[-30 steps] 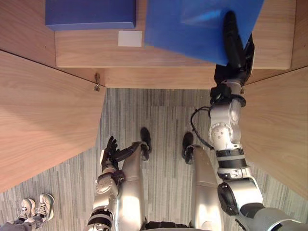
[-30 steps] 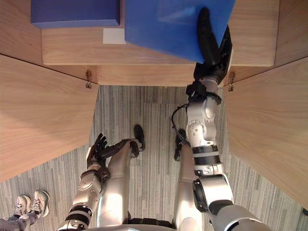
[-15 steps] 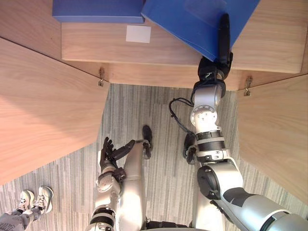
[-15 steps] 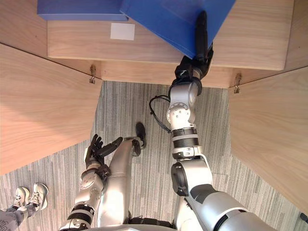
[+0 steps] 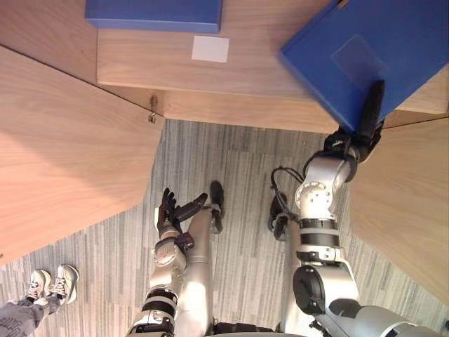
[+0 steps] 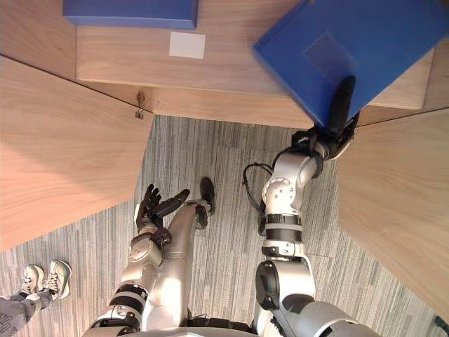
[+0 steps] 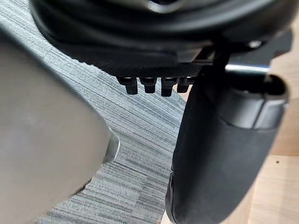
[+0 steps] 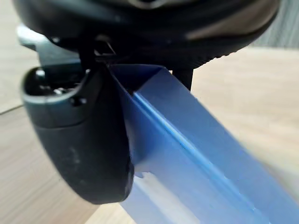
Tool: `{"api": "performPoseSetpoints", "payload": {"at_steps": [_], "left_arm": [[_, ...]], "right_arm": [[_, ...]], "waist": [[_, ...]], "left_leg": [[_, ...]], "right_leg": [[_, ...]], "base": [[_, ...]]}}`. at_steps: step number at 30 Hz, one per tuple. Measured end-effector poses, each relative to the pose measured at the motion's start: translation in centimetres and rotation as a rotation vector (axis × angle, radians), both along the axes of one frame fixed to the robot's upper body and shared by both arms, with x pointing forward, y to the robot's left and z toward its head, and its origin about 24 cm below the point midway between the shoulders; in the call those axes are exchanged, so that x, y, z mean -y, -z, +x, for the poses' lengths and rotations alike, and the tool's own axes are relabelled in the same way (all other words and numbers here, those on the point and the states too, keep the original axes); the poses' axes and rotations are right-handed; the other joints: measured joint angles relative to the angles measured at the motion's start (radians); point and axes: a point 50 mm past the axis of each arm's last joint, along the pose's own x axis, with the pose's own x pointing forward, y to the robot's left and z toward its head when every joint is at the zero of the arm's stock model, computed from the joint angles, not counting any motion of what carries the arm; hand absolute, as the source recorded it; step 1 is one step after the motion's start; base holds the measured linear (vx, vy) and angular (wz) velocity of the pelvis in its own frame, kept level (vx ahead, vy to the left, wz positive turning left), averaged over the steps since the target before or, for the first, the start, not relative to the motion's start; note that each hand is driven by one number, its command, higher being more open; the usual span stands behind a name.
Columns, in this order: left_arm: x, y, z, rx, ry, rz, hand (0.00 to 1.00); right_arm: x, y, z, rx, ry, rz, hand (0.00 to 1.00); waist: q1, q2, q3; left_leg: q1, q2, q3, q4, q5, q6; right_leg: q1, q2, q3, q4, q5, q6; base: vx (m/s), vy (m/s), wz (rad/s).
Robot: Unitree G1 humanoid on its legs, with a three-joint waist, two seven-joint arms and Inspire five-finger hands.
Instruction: Walk over to the cabinet, pick up the folder, carry it to the office cabinet, place the folder inside the office cabinet, then close the office cabinet door
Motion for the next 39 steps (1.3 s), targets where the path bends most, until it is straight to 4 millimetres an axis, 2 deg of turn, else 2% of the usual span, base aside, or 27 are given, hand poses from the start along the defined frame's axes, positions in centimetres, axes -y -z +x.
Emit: {"api": "performPoseSetpoints", "payload": {"at_steps": [3,8,12,17,20,23,24,28,31,33,39], "left_arm": [[-0.4,0.2,-0.1,-0.018,-0.007,0.012,1.00],[-0.6,0.9,-0.4,-0.052,-0.008,0.016,1.00],[-0.7,1.2,-0.6,-0.064,0.002,0.014,1.00],[-0.6,1.5,-0.7,-0.079,0.011,0.012,1.00],[-0.7,1.7,-0.8,-0.081,0.026,0.011,1.00],[-0.7,1.8,-0.9,-0.077,0.033,0.011,1.00],[-0.8,1.9,-1.0,-0.079,0.037,0.013,1.00],[-0.9,2.1,-1.1,-0.084,0.052,0.013,1.00],[-0.9,2.3,-1.2,-0.089,0.063,0.014,1.00],[-1.1,2.4,-1.2,-0.094,0.071,0.016,1.00],[-1.6,2.5,-1.4,-0.105,0.067,0.029,1.00]], "right_arm": [[-1.3,0.1,-0.2,0.026,-0.073,-0.111,1.00],[-3.1,-1.0,0.1,0.082,-0.202,-0.348,1.00],[-6.1,-1.5,0.5,0.089,-0.350,-0.559,1.00],[-8.5,-2.5,1.1,0.132,-0.473,-0.769,1.00],[-10.6,-3.8,1.4,0.196,-0.542,-0.916,1.00],[-11.4,-4.3,1.9,0.196,-0.561,-1.072,1.00],[-11.6,-4.3,2.2,0.180,-0.564,-1.155,0.00],[-11.1,-3.4,3.1,0.088,-0.553,-1.410,0.00],[-9.8,-2.9,3.8,-0.003,-0.510,-1.582,0.00],[-8.9,-3.5,4.1,-0.040,-0.426,-1.703,0.00],[-7.3,-5.7,4.7,-0.079,-0.270,-1.793,0.00]], "waist": [[-0.011,-0.001,-0.001],[-0.014,-0.002,-0.003],[-0.014,-0.003,-0.012],[-0.012,-0.005,-0.013],[-0.009,-0.009,-0.018],[-0.008,-0.010,-0.019],[-0.008,-0.010,-0.019],[-0.010,-0.010,-0.019],[-0.013,-0.010,-0.019],[-0.017,-0.010,-0.019],[-0.019,-0.010,-0.019]], "left_leg": [[0.011,0.012,0.003,0.001,-0.006,-0.007],[0.053,0.025,0.022,-0.030,-0.007,-0.006],[0.065,0.026,0.033,-0.052,-0.004,-0.002],[0.093,0.025,0.036,-0.067,-0.003,-0.001],[0.101,0.024,0.037,-0.076,-0.003,-0.001],[0.101,0.022,0.038,-0.083,-0.003,-0.002],[0.101,0.021,0.038,-0.085,-0.003,-0.001],[0.101,0.016,0.039,-0.094,-0.002,-0.001],[0.101,0.010,0.039,-0.100,-0.001,0.001],[0.100,0.006,0.039,-0.101,0.000,0.002],[0.089,0.003,0.040,-0.101,0.003,0.004]], "right_leg": [[0.010,0.011,0.002,-0.006,0.001,-0.001],[0.048,0.023,0.007,-0.051,0.021,-0.002],[0.060,0.023,0.009,-0.081,0.030,0.000],[0.098,0.023,0.003,-0.107,0.034,0.003],[0.107,0.022,0.002,-0.115,0.034,0.004],[0.107,0.021,0.000,-0.121,0.035,0.003],[0.107,0.020,0.000,-0.122,0.036,0.003],[0.107,0.015,-0.004,-0.128,0.036,0.003],[0.106,0.008,-0.009,-0.129,0.036,0.003],[0.106,0.004,-0.009,-0.130,0.036,0.004],[0.092,0.001,-0.008,-0.125,0.036,0.004]], "base": [[0.00,-0.036,-0.11],[0.01,-0.018,-0.11],[0.04,-0.002,-0.02],[0.05,-0.001,0.01],[0.00,0.000,0.00],[0.00,0.000,0.00],[0.00,0.000,0.00],[0.02,-0.009,0.02],[0.03,-0.007,0.05],[0.01,-0.002,0.02],[0.00,-0.006,0.00]]}}
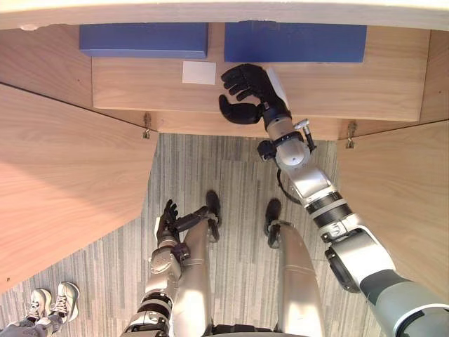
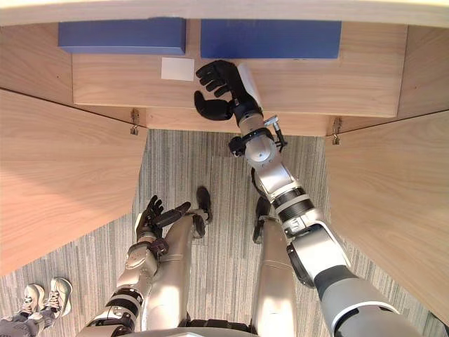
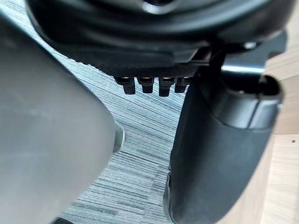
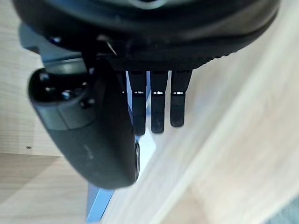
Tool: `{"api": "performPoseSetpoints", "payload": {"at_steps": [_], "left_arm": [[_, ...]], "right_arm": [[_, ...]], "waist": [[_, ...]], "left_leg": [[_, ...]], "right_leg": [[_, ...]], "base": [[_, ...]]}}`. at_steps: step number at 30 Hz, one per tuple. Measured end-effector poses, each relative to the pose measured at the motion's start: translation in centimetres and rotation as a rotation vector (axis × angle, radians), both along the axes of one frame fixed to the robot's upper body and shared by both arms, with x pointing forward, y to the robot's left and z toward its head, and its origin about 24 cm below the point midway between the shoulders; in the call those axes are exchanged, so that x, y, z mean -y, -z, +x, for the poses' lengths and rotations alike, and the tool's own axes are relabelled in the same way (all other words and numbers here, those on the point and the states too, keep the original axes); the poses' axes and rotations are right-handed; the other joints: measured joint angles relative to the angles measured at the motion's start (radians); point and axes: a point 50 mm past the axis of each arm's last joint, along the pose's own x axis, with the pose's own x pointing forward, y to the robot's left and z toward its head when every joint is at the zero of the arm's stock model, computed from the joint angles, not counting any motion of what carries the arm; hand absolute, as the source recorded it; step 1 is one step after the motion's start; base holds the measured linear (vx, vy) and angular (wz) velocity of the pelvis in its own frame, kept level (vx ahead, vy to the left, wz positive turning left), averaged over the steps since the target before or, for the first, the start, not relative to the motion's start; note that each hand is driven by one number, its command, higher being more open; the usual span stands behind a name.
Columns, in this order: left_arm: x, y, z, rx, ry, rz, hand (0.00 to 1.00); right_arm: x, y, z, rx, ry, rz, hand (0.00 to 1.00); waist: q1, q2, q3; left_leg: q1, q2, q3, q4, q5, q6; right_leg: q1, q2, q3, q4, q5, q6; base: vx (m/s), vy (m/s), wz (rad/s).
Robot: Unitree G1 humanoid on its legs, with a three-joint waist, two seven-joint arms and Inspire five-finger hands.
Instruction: Walk over to the cabinet, pick up the folder, carry it to the office cabinet, place the folder inside the office cabinet, then close the office cabinet door
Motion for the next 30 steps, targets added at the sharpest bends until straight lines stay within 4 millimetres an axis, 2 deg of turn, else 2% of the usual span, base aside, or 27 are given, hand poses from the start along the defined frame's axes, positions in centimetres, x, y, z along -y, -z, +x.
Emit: {"api": "performPoseSetpoints", "payload": {"at_steps": [4,8,12,14,19,23,25,27,30], "left_arm": [[-0.4,-0.3,0.2,0.016,-0.006,0.012,1.00],[-0.5,-0.4,0.3,0.026,-0.018,-0.003,1.00],[-0.5,-0.6,0.5,0.041,-0.033,-0.024,1.00],[-0.3,-0.6,0.5,0.041,-0.034,-0.033,1.00],[0.0,-1.0,0.8,0.068,-0.013,-0.020,1.00],[0.2,-1.2,0.9,0.073,-0.013,-0.017,1.00],[0.5,-1.2,0.9,0.073,-0.016,-0.026,1.00],[0.6,-1.2,0.9,0.073,-0.014,-0.031,1.00],[0.9,-1.4,1.1,0.082,-0.010,-0.036,1.00]], "right_arm": [[1.8,-2.6,0.5,0.081,0.111,0.072,0.00],[3.4,-4.3,1.4,0.091,0.204,0.103,0.00],[3.4,-5.8,1.7,0.118,0.225,0.081,0.00],[3.2,-5.9,2.0,0.113,0.231,0.060,0.00],[2.6,-7.9,2.4,0.171,0.271,-0.061,0.00],[3.8,-9.2,2.6,0.231,0.360,-0.235,0.00],[4.6,-9.4,2.6,0.233,0.388,-0.247,0.00],[5.0,-9.4,2.6,0.233,0.403,-0.227,0.00],[5.8,-8.0,1.5,0.234,0.378,-0.115,0.00]], "waist": [[0.001,0.000,0.000],[0.001,0.000,0.000],[-0.005,0.001,0.000],[-0.012,0.002,-0.001],[-0.027,0.006,-0.004],[-0.020,0.008,-0.004],[-0.019,0.020,-0.012],[-0.014,0.021,-0.013],[-0.002,0.021,-0.013]], "left_leg": [[-0.041,-0.003,0.005,0.002,0.007,0.002],[-0.051,-0.003,0.006,0.003,0.007,0.002],[-0.067,-0.004,0.007,0.002,0.010,0.002],[-0.067,-0.007,0.007,0.000,0.014,0.002],[-0.098,-0.020,0.009,-0.026,0.040,-0.004],[-0.106,-0.021,0.028,-0.044,0.053,0.003],[-0.112,-0.010,0.042,-0.051,0.065,0.006],[-0.111,-0.009,0.050,-0.056,0.080,0.007],[-0.106,-0.005,0.050,-0.045,0.085,0.020]], "right_leg": [[-0.049,-0.005,0.005,0.014,0.000,0.000],[-0.060,-0.005,0.007,0.016,0.000,0.000],[-0.077,-0.006,0.008,0.018,0.001,0.000],[-0.079,-0.009,0.008,0.020,0.001,0.000],[-0.121,-0.019,0.008,0.022,0.024,-0.003],[-0.139,-0.039,-0.002,0.033,0.031,-0.004],[-0.139,-0.048,-0.020,0.033,0.031,-0.005],[-0.139,-0.050,-0.020,0.031,0.033,-0.004],[-0.128,-0.048,-0.022,0.028,0.035,-0.002]], "base": [[0.00,0.000,0.00],[0.01,-0.007,0.00],[0.00,-0.008,0.00],[-0.01,-0.013,0.03],[-0.06,-0.022,0.07],[-0.06,-0.026,0.17],[-0.03,-0.041,0.27],[0.00,-0.029,0.11],[0.02,-0.004,-0.01]]}}
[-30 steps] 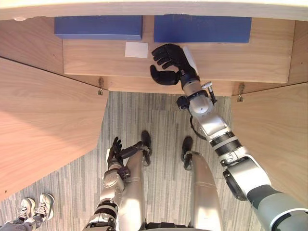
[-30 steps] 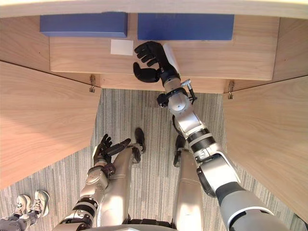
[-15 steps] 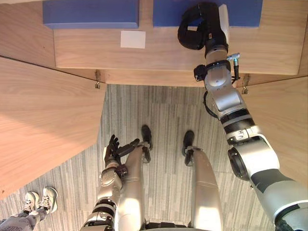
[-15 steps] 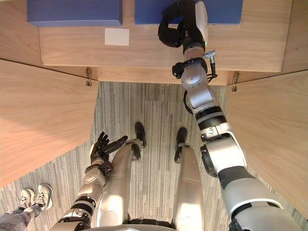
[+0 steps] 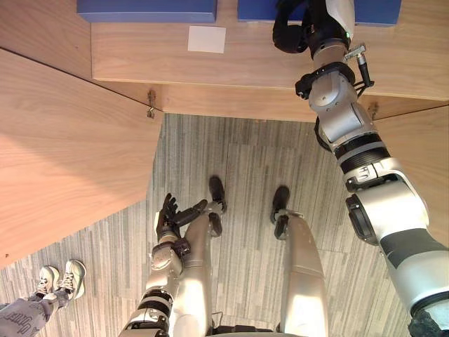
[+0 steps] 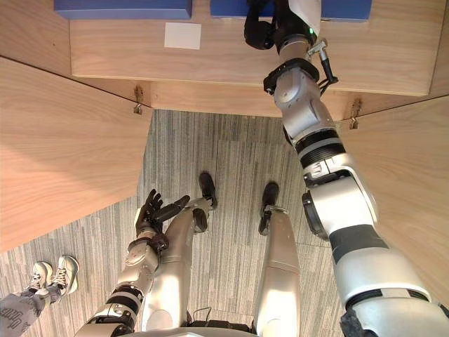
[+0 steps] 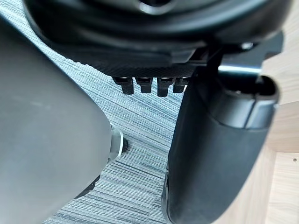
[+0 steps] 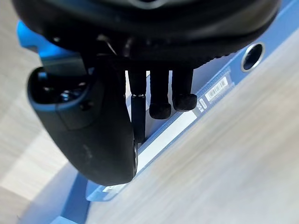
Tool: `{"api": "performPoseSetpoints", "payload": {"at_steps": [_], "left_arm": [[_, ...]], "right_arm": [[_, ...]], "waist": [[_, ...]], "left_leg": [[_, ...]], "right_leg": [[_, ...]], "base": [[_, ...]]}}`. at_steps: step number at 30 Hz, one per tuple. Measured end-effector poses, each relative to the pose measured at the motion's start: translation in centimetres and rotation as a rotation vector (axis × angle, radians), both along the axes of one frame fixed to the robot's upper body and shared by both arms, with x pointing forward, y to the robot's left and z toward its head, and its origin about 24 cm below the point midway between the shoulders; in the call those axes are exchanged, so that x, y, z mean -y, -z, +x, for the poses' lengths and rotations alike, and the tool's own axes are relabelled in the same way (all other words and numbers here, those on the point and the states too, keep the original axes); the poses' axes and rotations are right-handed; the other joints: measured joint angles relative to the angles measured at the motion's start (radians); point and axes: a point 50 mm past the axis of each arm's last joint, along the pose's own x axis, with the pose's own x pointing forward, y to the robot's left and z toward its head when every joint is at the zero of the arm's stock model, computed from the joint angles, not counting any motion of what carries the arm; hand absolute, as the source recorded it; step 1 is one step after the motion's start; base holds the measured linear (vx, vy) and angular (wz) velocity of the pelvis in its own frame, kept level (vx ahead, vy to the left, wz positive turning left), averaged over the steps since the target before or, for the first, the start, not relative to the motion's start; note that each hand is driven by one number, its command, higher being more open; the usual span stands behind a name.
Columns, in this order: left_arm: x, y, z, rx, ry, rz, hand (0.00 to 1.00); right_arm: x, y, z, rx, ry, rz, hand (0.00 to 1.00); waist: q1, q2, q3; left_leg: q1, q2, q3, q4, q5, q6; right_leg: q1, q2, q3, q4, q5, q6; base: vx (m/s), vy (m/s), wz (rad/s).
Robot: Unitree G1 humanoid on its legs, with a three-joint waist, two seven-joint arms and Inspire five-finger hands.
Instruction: Walk over to the cabinet, pick up the folder, carry it to the office cabinet, place the folder inside the office cabinet, then close the office cabinet door
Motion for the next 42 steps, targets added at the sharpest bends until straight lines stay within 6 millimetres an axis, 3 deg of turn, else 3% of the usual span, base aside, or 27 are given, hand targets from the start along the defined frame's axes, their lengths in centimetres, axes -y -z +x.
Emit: {"api": "performPoseSetpoints", "payload": {"at_steps": [4,6,8,9,10,11,12,14,15,17,18,21,24,29,31,33,38,42], "left_arm": [[0.3,0.6,-0.4,-0.037,0.016,0.007,1.00],[0.4,1.4,-1.5,-0.076,0.030,0.013,1.00],[0.3,2.0,-2.2,-0.104,0.038,0.026,1.00],[0.2,2.8,-3.2,-0.141,0.047,0.041,1.00],[0.1,3.1,-3.6,-0.159,0.050,0.044,1.00],[-0.1,4.0,-4.6,-0.202,0.067,0.062,1.00],[-0.2,4.4,-5.1,-0.228,0.076,0.075,1.00],[-1.1,6.1,-7.1,-0.336,0.097,0.120,1.00],[-1.3,6.3,-7.4,-0.358,0.101,0.128,1.00],[-2.0,7.2,-8.8,-0.426,0.102,0.146,1.00],[-2.1,7.4,-9.2,-0.439,0.101,0.149,1.00],[-3.0,8.1,-11.0,-0.495,0.089,0.163,1.00],[-3.8,8.5,-12.4,-0.537,0.070,0.172,1.00],[-4.1,9.0,-13.4,-0.575,0.054,0.152,1.00],[-4.0,9.2,-13.9,-0.590,0.068,0.157,1.00],[-4.1,9.4,-14.6,-0.607,0.062,0.152,1.00],[-4.1,10.1,-17.7,-0.674,0.058,0.133,1.00],[-4.1,10.2,-18.1,-0.678,0.078,0.128,1.00]], "right_arm": [[0.8,6.4,-2.7,-0.070,-0.098,0.134,0.00],[-0.2,11.4,-5.7,-0.135,-0.198,0.211,0.00],[-0.8,13.9,-7.2,-0.183,-0.250,0.250,0.00],[-1.7,17.0,-8.8,-0.268,-0.304,0.297,0.00],[-2.0,18.4,-9.6,-0.313,-0.319,0.315,0.00],[-2.4,21.3,-11.0,-0.414,-0.333,0.349,0.00],[-2.6,22.8,-11.7,-0.468,-0.334,0.364,0.00],[-2.5,28.3,-14.1,-0.689,-0.287,0.425,0.00],[-2.3,29.6,-14.7,-0.740,-0.261,0.444,0.00],[-0.6,34.5,-17.2,-0.925,-0.109,0.563,0.00],[0.0,35.5,-17.9,-0.961,-0.065,0.592,1.00],[3.3,40.5,-22.8,-1.132,0.206,0.839,1.00],[5.8,42.6,-27.0,-1.159,0.420,1.048,1.00],[7.9,43.0,-29.5,-1.086,0.574,1.192,1.00],[9.5,42.5,-30.1,-0.982,0.652,1.267,1.00],[10.6,41.7,-30.0,-0.891,0.690,1.294,1.00],[15.4,37.6,-28.6,-0.604,0.726,1.244,1.00],[17.9,34.6,-25.1,-0.493,0.651,1.171,1.00]], "waist": [[0.001,0.000,0.000],[-0.019,-0.003,-0.001],[-0.029,-0.012,-0.006],[-0.043,-0.028,-0.014],[-0.046,-0.033,-0.020],[-0.052,-0.043,-0.036],[-0.056,-0.050,-0.049],[-0.078,-0.068,-0.114],[-0.084,-0.072,-0.122],[-0.098,-0.086,-0.144],[-0.100,-0.087,-0.152],[-0.123,-0.089,-0.210],[-0.144,-0.091,-0.259],[-0.161,-0.099,-0.287],[-0.170,-0.107,-0.290],[-0.179,-0.114,-0.293],[-0.198,-0.120,-0.313],[-0.208,-0.117,-0.314]], "left_leg": [[0.081,0.017,0.001,0.012,-0.022,0.014],[0.183,0.028,0.006,0.002,-0.049,0.008],[0.241,0.030,0.015,-0.014,-0.061,-0.001],[0.314,0.030,0.031,-0.045,-0.063,-0.005],[0.343,0.031,0.036,-0.058,-0.064,-0.006],[0.401,0.032,0.043,-0.090,-0.067,-0.014],[0.424,0.033,0.046,-0.109,-0.066,-0.019],[0.488,0.034,0.063,-0.177,-0.051,-0.026],[0.506,0.034,0.069,-0.191,-0.047,-0.023],[0.595,0.029,0.113,-0.244,-0.043,-0.020],[0.616,0.024,0.120,-0.257,-0.043,-0.019],[0.722,0.000,0.183,-0.341,-0.039,-0.014],[0.808,-0.016,0.247,-0.406,-0.035,-0.015],[0.888,-0.031,0.334,-0.453,-0.035,-0.017],[0.927,-0.041,0.386,-0.474,-0.047,-0.035],[0.953,-0.047,0.423,-0.485,-0.056,-0.042],[0.995,-0.048,0.536,-0.477,-0.100,-0.054],[0.987,-0.038,0.597,-0.416,-0.135,-0.039]], "right_leg": [[0.103,0.018,-0.006,-0.036,0.000,0.002],[0.218,0.033,-0.005,-0.080,-0.002,0.004],[0.271,0.037,0.000,-0.105,-0.005,0.009],[0.337,0.042,0.009,-0.140,-0.002,0.013],[0.365,0.046,0.012,-0.156,0.000,0.015],[0.422,0.057,0.018,-0.202,0.009,0.019],[0.446,0.064,0.022,-0.231,0.018,0.020],[0.521,0.089,0.036,-0.356,0.071,0.024],[0.542,0.093,0.040,-0.383,0.082,0.026],[0.630,0.106,0.079,-0.481,0.126,0.039],[0.648,0.106,0.090,-0.503,0.135,0.043],[0.738,0.098,0.146,-0.616,0.182,0.060],[0.780,0.095,0.204,-0.662,0.201,0.067],[0.791,0.101,0.304,-0.676,0.219,0.074],[0.788,0.104,0.363,-0.678,0.227,0.079],[0.787,0.107,0.400,-0.681,0.228,0.079],[0.769,0.125,0.511,-0.672,0.224,0.069],[0.752,0.139,0.581,-0.674,0.246,0.090]], "base": [[0.08,-0.008,-0.12],[0.07,-0.007,-0.21],[0.06,-0.008,-0.18],[0.07,-0.010,-0.21],[0.10,-0.013,-0.28],[0.07,-0.004,-0.23],[0.11,0.004,-0.33],[0.17,0.024,-0.32],[0.22,0.053,-0.33],[0.18,0.056,-0.49],[0.14,0.062,-0.57],[0.13,0.064,-0.49],[0.06,0.052,-0.56],[0.00,0.041,-0.62],[-0.04,0.049,-0.70],[-0.05,0.053,-0.73],[0.00,0.028,-0.70],[0.07,0.037,-0.51]]}}
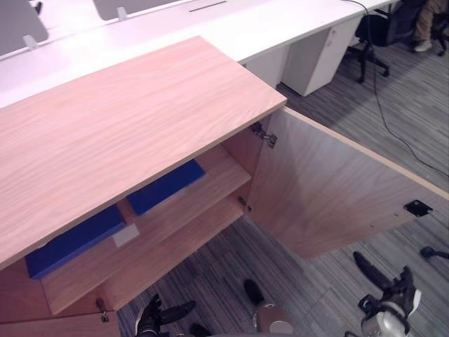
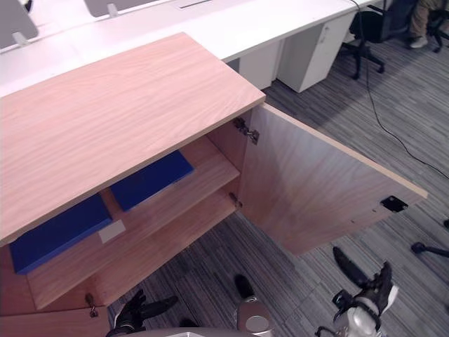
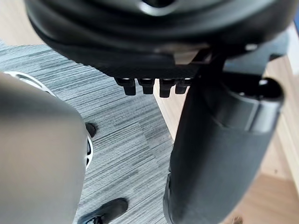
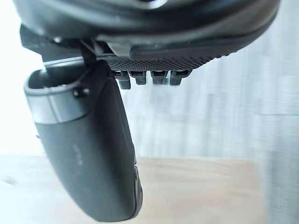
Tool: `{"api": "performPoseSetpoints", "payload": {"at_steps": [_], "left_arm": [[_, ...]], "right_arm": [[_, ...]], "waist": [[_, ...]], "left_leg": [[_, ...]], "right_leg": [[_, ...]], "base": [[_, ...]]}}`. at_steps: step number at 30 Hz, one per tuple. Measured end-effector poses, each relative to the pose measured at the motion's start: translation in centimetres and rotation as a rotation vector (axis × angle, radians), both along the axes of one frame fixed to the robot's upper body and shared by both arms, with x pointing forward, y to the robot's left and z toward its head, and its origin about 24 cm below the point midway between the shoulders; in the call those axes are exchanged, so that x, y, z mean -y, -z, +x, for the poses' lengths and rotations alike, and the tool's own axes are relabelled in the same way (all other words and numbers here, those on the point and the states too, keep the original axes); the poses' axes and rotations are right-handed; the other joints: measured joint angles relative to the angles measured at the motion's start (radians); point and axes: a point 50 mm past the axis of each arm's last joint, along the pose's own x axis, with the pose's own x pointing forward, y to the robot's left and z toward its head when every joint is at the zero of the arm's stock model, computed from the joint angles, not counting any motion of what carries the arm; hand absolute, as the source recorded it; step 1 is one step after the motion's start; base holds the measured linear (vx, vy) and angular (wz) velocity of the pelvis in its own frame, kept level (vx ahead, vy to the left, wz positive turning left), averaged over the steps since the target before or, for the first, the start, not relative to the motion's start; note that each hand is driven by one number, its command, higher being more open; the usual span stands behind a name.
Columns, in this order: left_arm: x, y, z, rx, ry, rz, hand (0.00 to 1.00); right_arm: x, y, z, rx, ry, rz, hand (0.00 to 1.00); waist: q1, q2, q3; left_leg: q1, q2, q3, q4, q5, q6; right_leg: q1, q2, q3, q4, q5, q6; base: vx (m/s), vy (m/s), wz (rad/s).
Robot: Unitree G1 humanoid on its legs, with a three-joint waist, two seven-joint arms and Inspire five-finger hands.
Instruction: Walk over to the cabinet, pick up the folder, carry it to the office cabinet, place the folder inside the office cabinet, then close the office cabinet door
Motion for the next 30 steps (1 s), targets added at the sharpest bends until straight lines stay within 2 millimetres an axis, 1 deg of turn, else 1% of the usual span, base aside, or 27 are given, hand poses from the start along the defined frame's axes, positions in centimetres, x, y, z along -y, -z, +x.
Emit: {"api": "performPoseSetpoints", "payload": {"at_steps": [2,3,4,5,6,8,9,11,12,15,16,18,19,20,21,23,25,27,28,30], "left_arm": [[0.0,-0.1,0.4,0.018,0.023,0.000,1.00],[0.0,-0.2,0.6,0.022,0.042,0.002,1.00],[0.1,-0.3,1.0,0.032,0.076,-0.001,1.00],[0.2,-0.3,1.2,0.036,0.088,-0.001,1.00],[0.3,-0.3,1.4,0.042,0.097,-0.005,1.00],[0.4,-0.5,1.9,0.055,0.105,-0.005,1.00],[0.4,-0.6,2.4,0.070,0.118,0.000,1.00],[0.5,-0.8,3.0,0.084,0.144,0.005,1.00],[0.5,-0.9,3.2,0.091,0.153,0.007,1.00],[0.6,-1.0,3.4,0.098,0.161,0.006,1.00],[0.6,-1.0,3.5,0.103,0.168,0.006,1.00],[0.8,-1.2,4.0,0.123,0.191,0.014,1.00],[0.8,-1.3,4.2,0.131,0.196,0.018,1.00],[0.8,-1.3,4.2,0.130,0.201,0.023,1.00],[0.8,-1.3,4.1,0.127,0.196,0.022,1.00],[0.7,-1.2,4.0,0.119,0.191,0.032,1.00],[0.5,-1.3,4.0,0.118,0.193,0.046,1.00],[0.7,-1.2,4.0,0.110,0.209,0.054,1.00],[0.7,-1.1,3.9,0.104,0.210,0.054,1.00],[0.7,-0.8,3.3,0.072,0.223,0.055,1.00]], "right_arm": [[1.1,-2.4,3.3,0.063,-0.087,-0.075,1.00],[1.3,-3.1,4.1,0.075,-0.113,-0.095,1.00],[2.0,-4.3,5.5,0.089,-0.156,-0.136,1.00],[2.3,-4.9,6.1,0.093,-0.175,-0.156,1.00],[2.6,-6.1,7.5,0.106,-0.215,-0.190,1.00],[2.2,-8.1,10.1,0.143,-0.297,-0.245,1.00],[2.0,-9.0,11.2,0.174,-0.305,-0.258,1.00],[2.4,-9.7,11.6,0.183,-0.311,-0.280,1.00],[2.4,-9.7,11.7,0.169,-0.332,-0.288,1.00],[2.0,-9.4,11.9,0.152,-0.369,-0.290,1.00],[1.7,-9.4,12.0,0.149,-0.384,-0.294,1.00],[1.0,-9.5,11.2,0.157,-0.409,-0.319,1.00],[0.5,-9.6,10.4,0.173,-0.420,-0.331,1.00],[-0.6,-9.5,9.1,0.195,-0.445,-0.342,1.00],[-1.2,-9.4,8.5,0.203,-0.461,-0.349,1.00],[-4.5,-8.7,5.7,0.243,-0.523,-0.326,1.00],[-6.6,-8.0,4.1,0.261,-0.547,-0.273,1.00],[-9.3,-6.8,1.0,0.241,-0.591,-0.195,1.00],[-10.0,-6.6,0.2,0.231,-0.610,-0.177,1.00],[-12.1,-5.8,-2.0,0.188,-0.701,-0.108,1.00]], "waist": [[-0.002,0.008,0.005],[-0.003,0.012,0.007],[-0.004,0.021,0.014],[-0.004,0.027,0.019],[-0.005,0.043,0.030],[-0.004,0.071,0.054],[-0.003,0.079,0.073],[-0.002,0.091,0.092],[-0.002,0.096,0.100],[-0.004,0.098,0.113],[-0.007,0.098,0.114],[-0.008,0.099,0.118],[-0.009,0.099,0.119],[-0.016,0.097,0.121],[-0.024,0.096,0.122],[-0.054,0.090,0.126],[-0.065,0.078,0.133],[-0.067,0.063,0.140],[-0.069,0.060,0.141],[-0.082,0.039,0.135]], "left_leg": [[-0.023,0.012,0.002,0.049,-0.036,0.009],[-0.030,0.011,0.002,0.054,-0.040,0.010],[-0.040,0.009,0.001,0.062,-0.048,0.013],[-0.042,0.008,0.000,0.066,-0.051,0.014],[-0.049,0.008,-0.004,0.076,-0.060,0.021],[-0.069,0.008,-0.005,0.093,-0.073,0.033],[-0.079,0.005,-0.006,0.096,-0.076,0.036],[-0.095,-0.003,-0.010,0.101,-0.077,0.036],[-0.101,-0.003,-0.016,0.106,-0.078,0.035],[-0.105,-0.003,-0.049,0.114,-0.081,0.033],[-0.111,0.002,-0.053,0.125,-0.087,0.034],[-0.129,0.021,-0.057,0.153,-0.099,0.032],[-0.137,0.026,-0.059,0.161,-0.100,0.032],[-0.143,0.033,-0.061,0.167,-0.101,0.031],[-0.143,0.036,-0.063,0.169,-0.101,0.031],[-0.142,0.052,-0.074,0.184,-0.104,0.026],[-0.138,0.066,-0.074,0.196,-0.108,0.022],[-0.127,0.092,-0.074,0.220,-0.117,0.013],[-0.124,0.098,-0.074,0.225,-0.121,0.010],[-0.111,0.112,-0.073,0.232,-0.124,0.004]], "right_leg": [[-0.020,0.006,0.033,-0.009,0.011,0.006],[-0.028,0.005,0.037,-0.009,0.012,0.008],[-0.038,0.003,0.038,-0.009,0.015,0.008],[-0.040,0.002,0.038,-0.009,0.016,0.008],[-0.045,0.001,0.042,-0.012,0.025,0.012],[-0.057,-0.003,0.058,-0.037,0.054,0.016],[-0.068,-0.010,0.060,-0.042,0.060,0.023],[-0.084,-0.017,0.058,-0.041,0.060,0.024],[-0.088,-0.018,0.056,-0.042,0.060,0.024],[-0.089,-0.015,0.052,-0.042,0.061,0.025],[-0.089,-0.011,0.054,-0.044,0.064,0.030],[-0.090,-0.007,0.053,-0.059,0.073,0.034],[-0.090,-0.007,0.051,-0.070,0.081,0.031],[-0.090,-0.004,0.049,-0.078,0.086,0.030],[-0.089,-0.002,0.048,-0.079,0.087,0.029],[-0.080,0.008,0.041,-0.079,0.088,0.027],[-0.071,0.014,0.041,-0.079,0.091,0.023],[-0.053,0.031,0.040,-0.079,0.094,0.016],[-0.049,0.035,0.040,-0.079,0.095,0.014],[-0.035,0.046,0.039,-0.079,0.097,0.010]], "base": [[0.06,0.036,-0.53],[0.03,0.042,-0.29],[0.02,0.045,-0.12],[0.01,0.084,-0.12],[0.01,0.078,-0.18],[-0.01,0.084,-0.26],[-0.03,0.069,-0.17],[-0.05,0.061,-0.06],[-0.04,0.058,-0.05],[-0.02,0.037,-0.06],[-0.01,0.024,-0.03],[0.00,0.000,0.00],[0.00,0.000,0.00],[0.00,0.000,0.00],[0.00,0.000,0.00],[0.05,0.005,0.00],[0.05,0.002,-0.05],[0.05,-0.003,-0.07],[0.05,-0.004,-0.08],[0.05,0.000,-0.07]]}}
